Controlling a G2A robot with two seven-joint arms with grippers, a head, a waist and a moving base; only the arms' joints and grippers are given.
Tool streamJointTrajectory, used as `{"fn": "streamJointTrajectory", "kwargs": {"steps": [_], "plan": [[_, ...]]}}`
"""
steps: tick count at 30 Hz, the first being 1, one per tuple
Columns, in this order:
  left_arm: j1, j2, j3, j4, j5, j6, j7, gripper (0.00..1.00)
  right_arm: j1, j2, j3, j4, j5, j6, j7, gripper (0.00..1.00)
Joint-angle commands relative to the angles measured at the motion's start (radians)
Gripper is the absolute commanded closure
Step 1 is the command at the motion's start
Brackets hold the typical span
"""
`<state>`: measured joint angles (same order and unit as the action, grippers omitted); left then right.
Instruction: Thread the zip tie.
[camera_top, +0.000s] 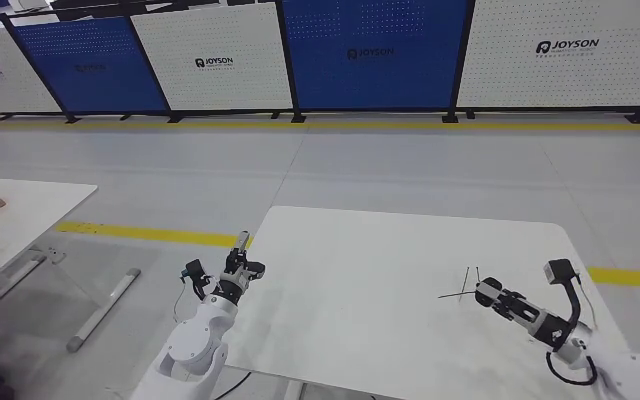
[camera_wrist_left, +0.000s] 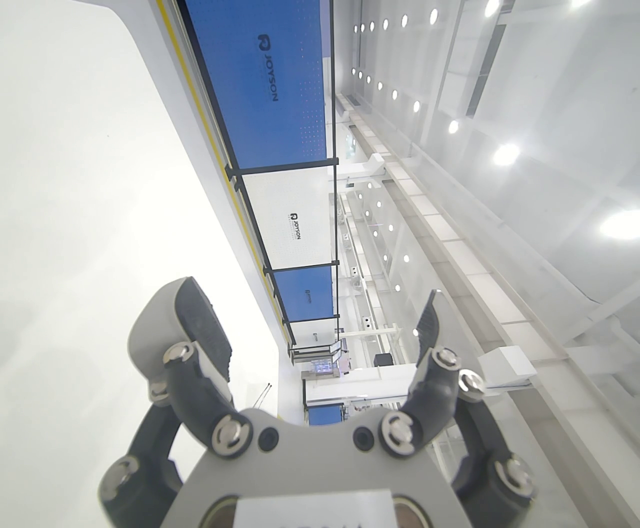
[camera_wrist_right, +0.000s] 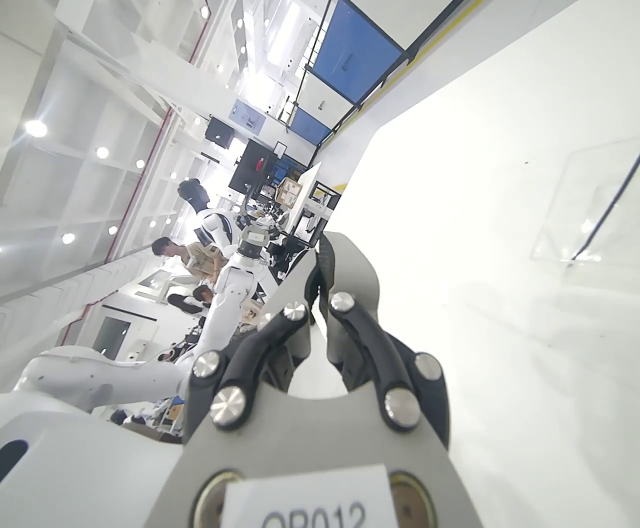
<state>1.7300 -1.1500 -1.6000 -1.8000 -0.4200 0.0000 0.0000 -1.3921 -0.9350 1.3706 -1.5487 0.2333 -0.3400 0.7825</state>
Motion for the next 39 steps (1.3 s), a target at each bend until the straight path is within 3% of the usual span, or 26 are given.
{"fn": "streamJointTrajectory", "kwargs": {"steps": [1,11,15,18,30,34,39], "plan": [[0.0,0.0,0.0,0.0,0.0,0.0,0.0,0.0,-0.012,-0.006,-0.019,-0.011,-0.008,0.0,-0.048,1.0],[0.0,0.0,0.0,0.0,0.0,0.0,0.0,0.0,-0.145,-0.046,-0.044,-0.18,-0.07,0.0,-0.412,1.0],[0.0,0.0,0.0,0.0,0.0,0.0,0.0,0.0,-0.178,-0.063,-0.071,-0.203,-0.129,0.0,-0.533,1.0],[0.0,0.0,0.0,0.0,0.0,0.0,0.0,0.0,-0.17,-0.071,-0.091,-0.175,-0.07,0.0,-0.473,1.0],[0.0,0.0,0.0,0.0,0.0,0.0,0.0,0.0,-0.171,-0.072,-0.092,-0.175,-0.071,0.003,-0.477,1.0],[0.0,0.0,0.0,0.0,0.0,0.0,0.0,0.0,-0.192,-0.081,-0.097,-0.182,-0.023,0.0,-0.52,1.0],[0.0,0.0,0.0,0.0,0.0,0.0,0.0,0.0,-0.214,-0.088,-0.096,-0.182,-0.007,0.0,-0.5,1.0]]}}
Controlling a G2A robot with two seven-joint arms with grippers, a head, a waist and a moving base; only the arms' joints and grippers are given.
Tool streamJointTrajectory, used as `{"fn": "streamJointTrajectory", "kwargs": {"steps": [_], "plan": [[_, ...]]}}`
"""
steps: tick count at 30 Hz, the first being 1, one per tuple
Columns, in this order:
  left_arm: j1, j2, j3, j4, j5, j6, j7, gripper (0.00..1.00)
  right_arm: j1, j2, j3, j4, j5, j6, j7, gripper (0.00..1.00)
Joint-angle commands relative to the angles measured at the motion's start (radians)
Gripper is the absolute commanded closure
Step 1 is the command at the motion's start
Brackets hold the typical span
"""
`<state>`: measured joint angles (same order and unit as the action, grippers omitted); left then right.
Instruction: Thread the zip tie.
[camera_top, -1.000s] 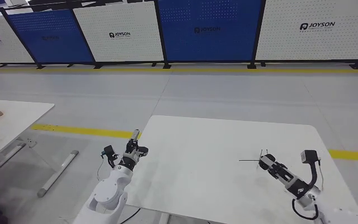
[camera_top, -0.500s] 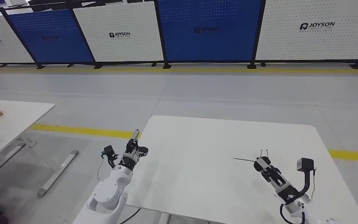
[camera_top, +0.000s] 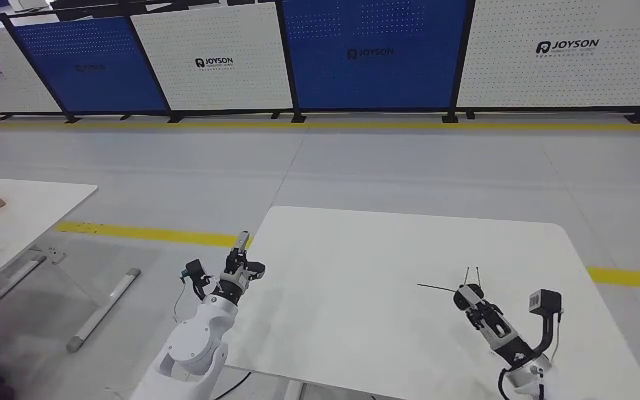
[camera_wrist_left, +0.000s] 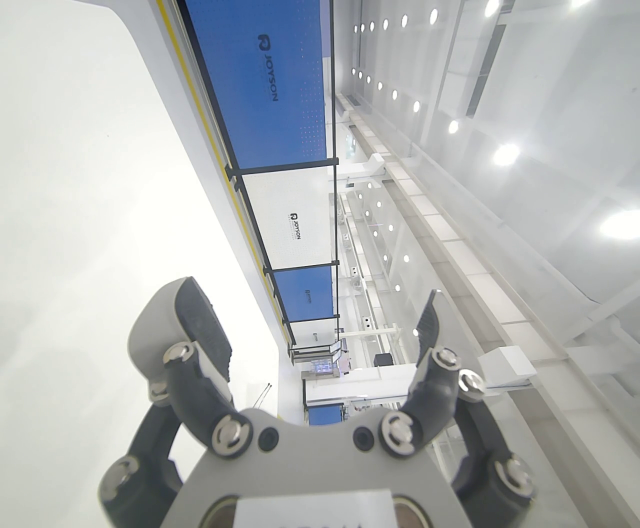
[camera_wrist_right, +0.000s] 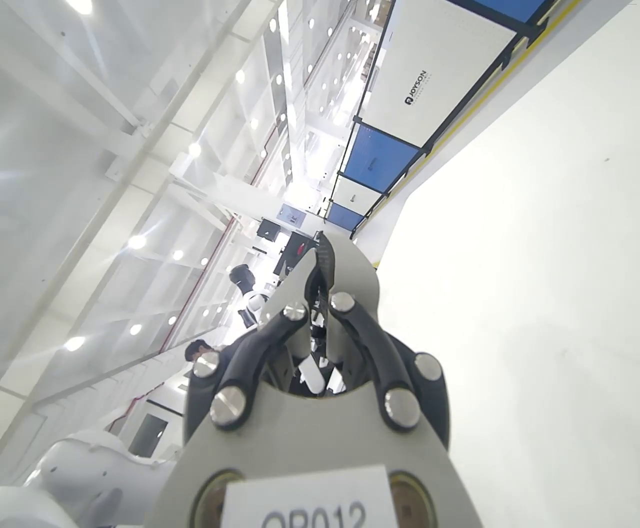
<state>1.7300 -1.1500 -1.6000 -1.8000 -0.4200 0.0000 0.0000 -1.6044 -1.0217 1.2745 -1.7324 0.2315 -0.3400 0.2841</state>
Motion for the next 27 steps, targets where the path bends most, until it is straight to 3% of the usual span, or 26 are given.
{"fn": "streamJointTrajectory", "kwargs": {"steps": [1,14,18,23,27], "plan": [[0.0,0.0,0.0,0.0,0.0,0.0,0.0,0.0,-0.001,-0.001,0.0,0.001,-0.005,0.0,-0.002,1.0],[-0.004,-0.002,0.0,0.001,-0.017,-0.008,-0.015,0.0,-0.001,-0.001,0.0,0.001,-0.005,0.0,-0.002,1.0],[-0.001,0.0,-0.01,0.017,-0.035,-0.002,-0.098,0.0,-0.001,-0.001,0.0,0.001,-0.005,0.0,-0.002,1.0],[-0.002,0.001,0.036,0.037,-0.006,-0.004,-0.211,0.0,-0.001,-0.001,0.0,0.001,-0.005,0.0,-0.002,1.0],[0.021,0.003,0.076,0.016,0.052,-0.06,-0.309,0.0,-0.001,-0.001,0.0,0.001,-0.005,0.0,-0.002,1.0]]}}
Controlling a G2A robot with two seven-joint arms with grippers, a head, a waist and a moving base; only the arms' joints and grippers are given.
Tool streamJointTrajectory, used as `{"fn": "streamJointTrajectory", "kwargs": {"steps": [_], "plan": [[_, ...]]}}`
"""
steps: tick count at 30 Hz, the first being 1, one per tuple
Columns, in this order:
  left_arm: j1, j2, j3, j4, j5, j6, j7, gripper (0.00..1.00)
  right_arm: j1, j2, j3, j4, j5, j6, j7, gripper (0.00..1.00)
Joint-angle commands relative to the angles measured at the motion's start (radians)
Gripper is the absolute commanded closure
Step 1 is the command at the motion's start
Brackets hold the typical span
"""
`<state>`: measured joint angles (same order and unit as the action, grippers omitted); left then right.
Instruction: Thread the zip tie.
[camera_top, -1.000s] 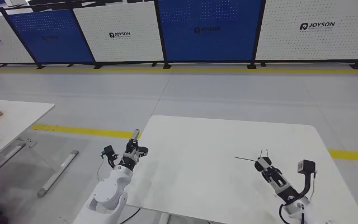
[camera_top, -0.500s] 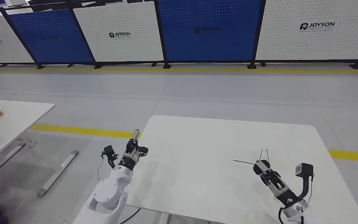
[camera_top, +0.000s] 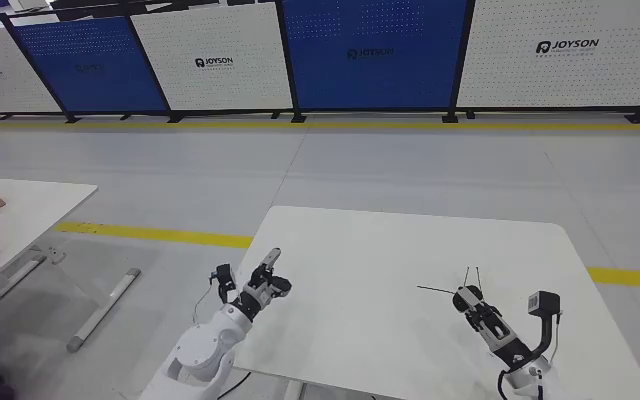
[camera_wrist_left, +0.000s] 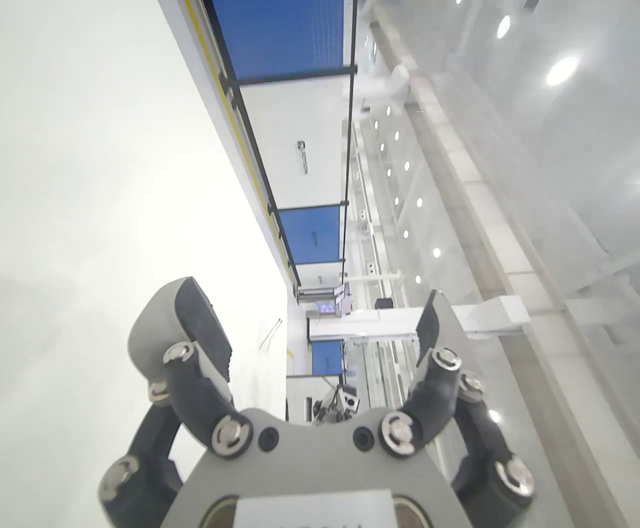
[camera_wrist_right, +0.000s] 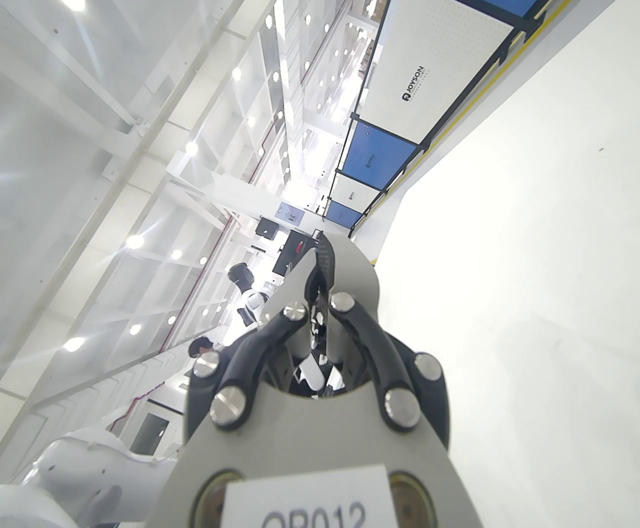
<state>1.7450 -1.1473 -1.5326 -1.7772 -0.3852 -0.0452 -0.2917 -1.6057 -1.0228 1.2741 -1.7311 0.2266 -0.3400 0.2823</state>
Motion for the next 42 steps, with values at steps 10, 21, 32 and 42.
{"fn": "streamJointTrajectory", "kwargs": {"steps": [10,21,32,42], "plan": [[0.005,0.011,0.027,-0.004,0.159,-0.075,-0.133,0.0,0.0,0.0,0.0,0.0,0.0,0.0,0.0,1.0],[0.005,0.011,0.027,-0.004,0.159,-0.075,-0.133,0.0,0.0,0.0,0.0,0.0,0.0,0.0,0.0,1.0],[0.005,0.011,0.027,-0.004,0.159,-0.075,-0.133,0.0,0.0,0.0,0.0,0.0,0.0,0.0,0.0,1.0],[0.005,0.011,0.027,-0.004,0.159,-0.075,-0.133,0.0,0.0,0.0,0.0,0.001,0.001,0.002,-0.001,1.0]]}}
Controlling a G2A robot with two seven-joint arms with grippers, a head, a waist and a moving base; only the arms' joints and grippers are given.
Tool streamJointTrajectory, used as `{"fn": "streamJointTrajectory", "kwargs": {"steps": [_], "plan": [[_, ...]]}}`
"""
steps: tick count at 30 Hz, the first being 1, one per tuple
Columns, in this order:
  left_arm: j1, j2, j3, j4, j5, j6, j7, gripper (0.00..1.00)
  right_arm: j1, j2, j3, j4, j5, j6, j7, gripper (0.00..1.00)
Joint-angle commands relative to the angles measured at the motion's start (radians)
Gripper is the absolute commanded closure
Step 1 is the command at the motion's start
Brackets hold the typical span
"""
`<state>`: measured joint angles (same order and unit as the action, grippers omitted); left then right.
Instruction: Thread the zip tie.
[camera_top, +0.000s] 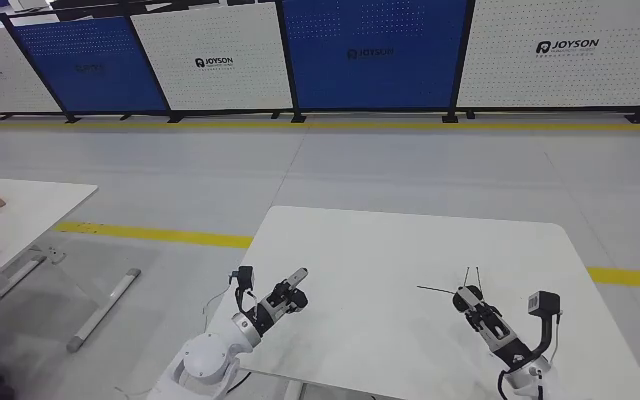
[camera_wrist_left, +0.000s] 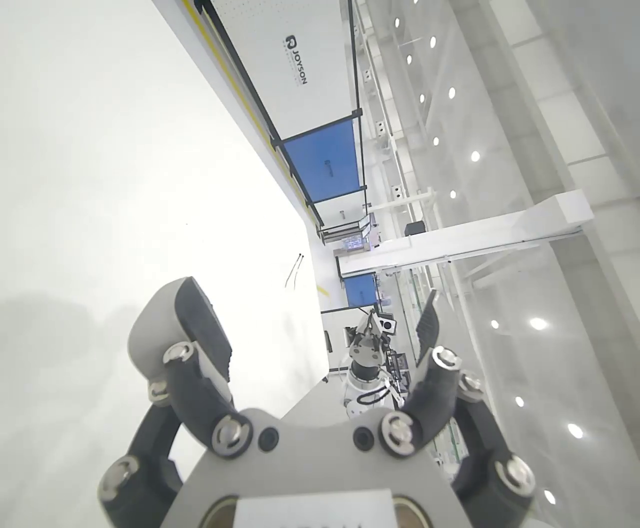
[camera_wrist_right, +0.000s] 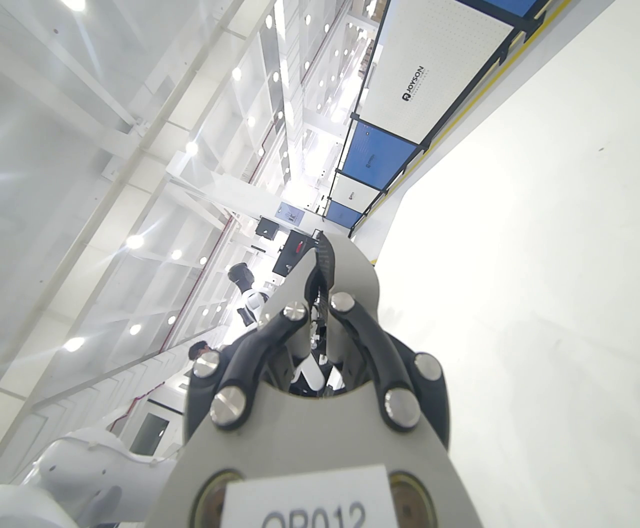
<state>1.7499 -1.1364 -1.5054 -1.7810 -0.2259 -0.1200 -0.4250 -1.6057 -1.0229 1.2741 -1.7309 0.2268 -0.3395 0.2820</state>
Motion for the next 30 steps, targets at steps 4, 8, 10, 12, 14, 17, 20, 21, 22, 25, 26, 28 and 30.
{"fn": "streamJointTrajectory", "kwargs": {"steps": [4,8,10,12,14,17,20,21,22,25,26,28,30], "plan": [[0.0,0.0,0.0,0.0,0.0,0.0,0.0,0.0,-0.016,-0.003,-0.012,-0.014,0.006,0.0,0.041,1.0],[0.0,0.0,0.0,0.0,0.0,0.0,0.0,0.0,-0.03,-0.002,0.008,-0.035,0.056,0.0,0.122,1.0],[0.0,0.0,0.0,0.0,0.0,0.0,0.0,0.0,-0.032,-0.002,0.017,-0.037,0.07,0.0,0.133,1.0],[0.0,0.0,0.0,0.0,0.0,0.0,0.0,0.0,-0.032,-0.002,0.017,-0.037,0.07,0.0,0.133,1.0],[0.0,0.0,0.0,0.0,0.0,0.0,0.0,0.0,-0.032,-0.002,0.017,-0.037,0.07,0.0,0.133,1.0],[0.0,0.0,0.0,0.0,0.0,0.0,0.0,0.0,-0.032,-0.002,0.017,-0.037,0.07,0.0,0.133,1.0],[-0.001,0.0,0.002,0.0,0.0,0.001,0.001,0.0,-0.032,-0.002,0.017,-0.037,0.07,0.0,0.133,1.0],[-0.008,0.0,0.007,-0.001,0.015,0.004,0.002,0.0,-0.032,-0.002,0.017,-0.037,0.07,0.0,0.133,1.0],[-0.012,0.001,0.011,0.0,0.028,0.006,-0.006,0.0,-0.032,-0.002,0.017,-0.037,0.07,0.0,0.133,1.0],[-0.046,0.009,0.026,0.016,0.043,0.013,-0.145,0.0,-0.032,-0.002,0.017,-0.037,0.07,0.0,0.133,1.0],[-0.056,0.01,0.029,0.022,0.032,0.009,-0.184,0.0,-0.032,-0.002,0.017,-0.037,0.07,0.0,0.133,1.0],[-0.077,0.016,0.029,0.027,0.015,-0.024,-0.285,0.0,-0.032,-0.002,0.017,-0.037,0.07,0.0,0.133,1.0],[-0.088,0.02,0.021,0.04,-0.015,-0.05,-0.34,0.0,-0.032,-0.002,0.017,-0.037,0.07,0.0,0.133,1.0]]}}
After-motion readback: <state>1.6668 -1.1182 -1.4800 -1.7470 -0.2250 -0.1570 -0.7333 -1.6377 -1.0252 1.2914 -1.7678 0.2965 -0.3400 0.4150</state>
